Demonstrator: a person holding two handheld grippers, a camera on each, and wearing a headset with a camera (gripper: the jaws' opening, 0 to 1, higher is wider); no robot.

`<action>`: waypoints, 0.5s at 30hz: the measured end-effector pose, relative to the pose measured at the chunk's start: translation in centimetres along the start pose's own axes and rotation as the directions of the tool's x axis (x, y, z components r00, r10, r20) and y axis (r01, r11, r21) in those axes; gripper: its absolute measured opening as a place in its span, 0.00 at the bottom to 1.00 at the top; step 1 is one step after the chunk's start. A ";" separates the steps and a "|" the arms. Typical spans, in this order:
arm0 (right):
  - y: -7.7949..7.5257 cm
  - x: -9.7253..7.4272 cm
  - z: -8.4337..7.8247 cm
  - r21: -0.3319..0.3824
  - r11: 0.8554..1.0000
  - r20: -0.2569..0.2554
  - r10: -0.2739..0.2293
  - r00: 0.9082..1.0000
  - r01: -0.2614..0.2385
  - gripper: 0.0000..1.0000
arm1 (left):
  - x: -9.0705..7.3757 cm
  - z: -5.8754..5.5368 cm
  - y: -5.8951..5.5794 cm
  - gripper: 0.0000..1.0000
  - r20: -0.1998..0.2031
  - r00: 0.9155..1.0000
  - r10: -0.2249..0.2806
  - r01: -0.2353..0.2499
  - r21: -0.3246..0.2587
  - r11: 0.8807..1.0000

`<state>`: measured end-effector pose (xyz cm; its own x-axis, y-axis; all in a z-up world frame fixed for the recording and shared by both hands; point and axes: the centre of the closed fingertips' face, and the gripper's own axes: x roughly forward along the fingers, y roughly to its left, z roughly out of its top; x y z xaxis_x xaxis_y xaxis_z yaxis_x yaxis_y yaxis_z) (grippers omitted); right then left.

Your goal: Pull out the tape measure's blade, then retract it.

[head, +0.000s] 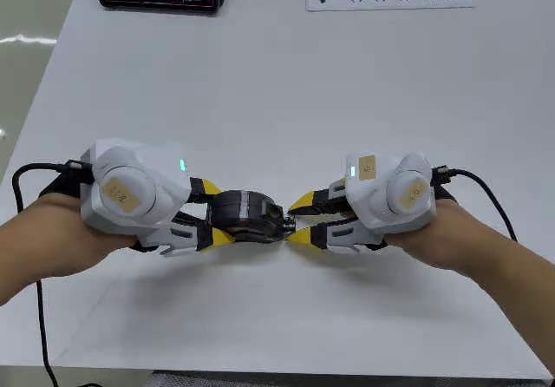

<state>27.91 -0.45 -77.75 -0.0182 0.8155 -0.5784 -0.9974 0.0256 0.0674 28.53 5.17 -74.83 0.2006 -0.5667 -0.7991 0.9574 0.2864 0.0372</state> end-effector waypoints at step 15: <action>0.2 0.2 0.1 -0.017 1.000 0.009 0.006 1.000 -0.006 0.11 | 0.0 0.0 -0.1 0.25 -0.005 1.000 0.000 0.000 0.011 1.000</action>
<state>27.71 -0.20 -77.79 -0.0234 0.8208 -0.5708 -0.9983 0.0108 0.0565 28.44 5.15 -74.81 0.1994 -0.5633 -0.8018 0.9596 0.2779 0.0435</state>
